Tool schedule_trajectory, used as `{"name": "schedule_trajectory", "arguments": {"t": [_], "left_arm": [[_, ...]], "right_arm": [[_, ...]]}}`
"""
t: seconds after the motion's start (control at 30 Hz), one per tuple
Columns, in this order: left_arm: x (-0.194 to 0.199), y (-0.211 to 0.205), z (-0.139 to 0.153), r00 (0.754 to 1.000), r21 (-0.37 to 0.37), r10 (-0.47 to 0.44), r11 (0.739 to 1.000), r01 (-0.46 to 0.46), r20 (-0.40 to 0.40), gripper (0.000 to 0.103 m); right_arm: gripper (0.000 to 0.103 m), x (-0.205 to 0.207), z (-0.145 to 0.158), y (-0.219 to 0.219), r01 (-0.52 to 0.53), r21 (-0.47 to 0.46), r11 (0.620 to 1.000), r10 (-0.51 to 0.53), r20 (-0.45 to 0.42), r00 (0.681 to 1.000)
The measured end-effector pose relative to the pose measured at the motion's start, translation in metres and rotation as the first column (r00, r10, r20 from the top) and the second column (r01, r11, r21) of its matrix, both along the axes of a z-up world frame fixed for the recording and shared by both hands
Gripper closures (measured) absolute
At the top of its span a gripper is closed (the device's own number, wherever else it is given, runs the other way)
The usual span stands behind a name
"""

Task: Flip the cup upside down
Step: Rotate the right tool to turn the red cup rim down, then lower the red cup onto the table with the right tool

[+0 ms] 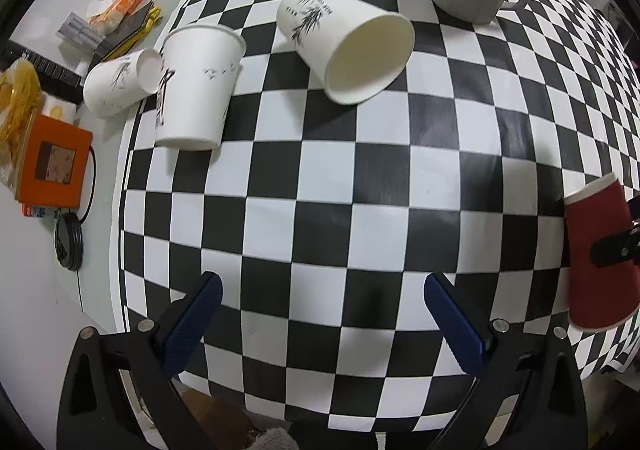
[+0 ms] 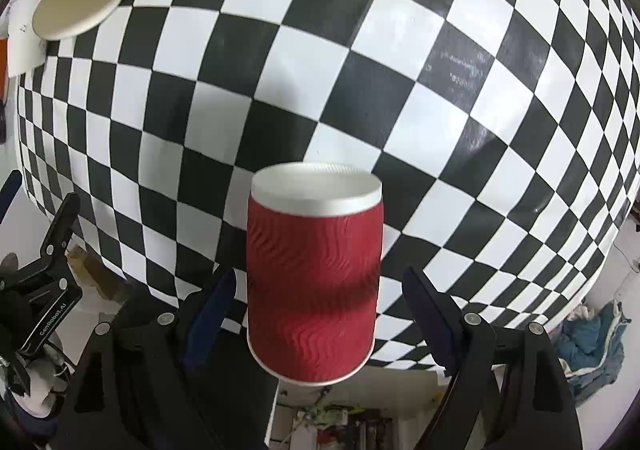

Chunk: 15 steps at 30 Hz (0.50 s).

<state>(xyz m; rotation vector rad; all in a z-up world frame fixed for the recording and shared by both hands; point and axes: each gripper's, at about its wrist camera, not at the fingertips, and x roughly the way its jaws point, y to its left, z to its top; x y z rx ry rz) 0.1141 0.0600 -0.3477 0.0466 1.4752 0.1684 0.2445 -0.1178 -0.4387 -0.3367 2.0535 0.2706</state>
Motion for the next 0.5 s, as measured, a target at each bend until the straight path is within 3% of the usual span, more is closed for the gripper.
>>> {"name": "schedule_trajectory", "arguments": {"t": [0.03, 0.1, 0.23, 0.33, 0.43, 0.5], "left_arm": [[0.002, -0.001, 0.001, 1.000, -0.001, -0.001, 1.000, 0.001, 0.000, 0.000], [0.006, -0.001, 0.004, 1.000, -0.004, 0.000, 1.000, 0.000, 0.003, 0.000], [0.011, -0.004, 0.008, 1.000, -0.015, -0.001, 1.000, 0.001, 0.006, 0.000], [0.014, -0.006, 0.007, 1.000, -0.035, 0.004, 0.999, -0.004, -0.002, 0.000], [0.019, -0.008, 0.001, 1.000, -0.061, 0.010, 0.998, -0.011, -0.016, 0.000], [0.024, -0.010, -0.004, 1.000, -0.073, 0.006, 0.997, -0.008, -0.025, 0.000]], "right_arm": [[0.017, 0.001, -0.004, 0.009, 0.007, 0.013, 1.000, -0.007, 0.005, 1.000], [0.032, 0.001, -0.005, 0.008, 0.022, 0.028, 0.999, -0.022, 0.015, 1.000], [0.033, 0.006, 0.012, 0.010, 0.060, 0.068, 0.996, -0.066, 0.084, 0.994], [0.033, 0.006, 0.036, 0.003, 0.102, 0.124, 0.987, -0.125, 0.199, 0.972], [0.033, 0.008, 0.064, -0.004, 0.140, 0.188, 0.972, -0.203, 0.373, 0.905], [0.033, 0.009, 0.080, -0.010, 0.157, 0.226, 0.961, -0.253, 0.503, 0.827]]}}
